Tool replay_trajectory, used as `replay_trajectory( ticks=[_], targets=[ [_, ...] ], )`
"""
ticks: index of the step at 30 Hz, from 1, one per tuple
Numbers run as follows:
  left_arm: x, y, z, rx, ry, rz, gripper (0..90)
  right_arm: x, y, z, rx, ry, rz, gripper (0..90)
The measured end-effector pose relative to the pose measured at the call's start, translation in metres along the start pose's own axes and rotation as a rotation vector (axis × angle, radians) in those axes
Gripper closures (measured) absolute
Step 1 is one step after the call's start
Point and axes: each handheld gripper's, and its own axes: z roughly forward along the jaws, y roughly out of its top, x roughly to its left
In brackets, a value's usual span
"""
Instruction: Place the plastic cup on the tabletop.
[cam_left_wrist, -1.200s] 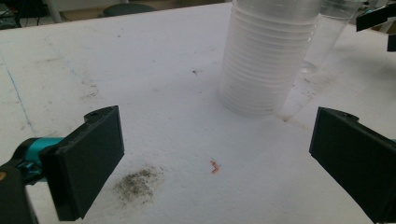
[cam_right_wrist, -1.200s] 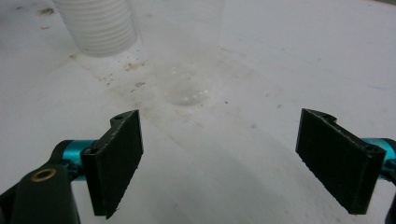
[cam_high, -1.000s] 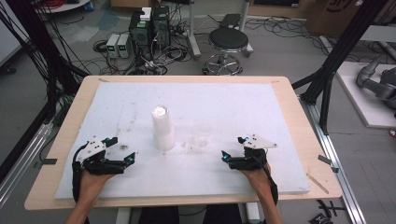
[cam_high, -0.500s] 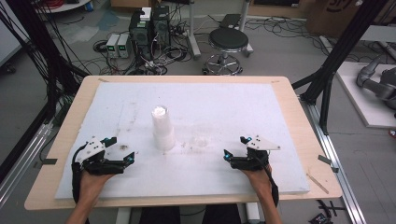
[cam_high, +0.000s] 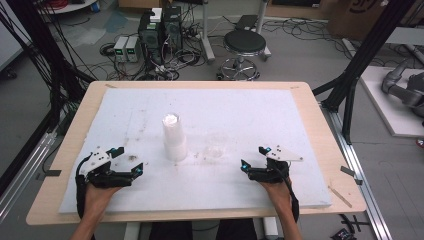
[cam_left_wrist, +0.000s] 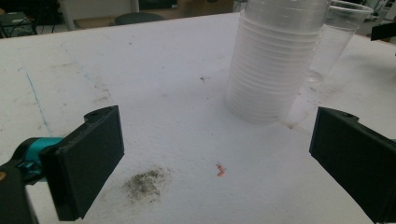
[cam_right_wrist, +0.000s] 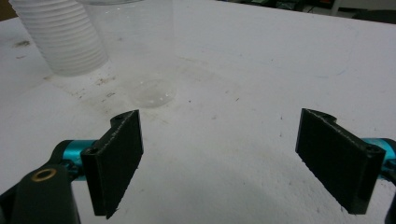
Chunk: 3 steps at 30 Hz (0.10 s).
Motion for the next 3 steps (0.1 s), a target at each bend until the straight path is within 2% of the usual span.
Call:
replay_trajectory(
  ticks=[3],
  targets=[
    [0.0007,-0.0001,-0.0004,-0.002,0.001,-0.012,3.0,0.0007,-0.0004,-0.0007,-0.006,-0.004,-0.005,15.0]
  ],
)
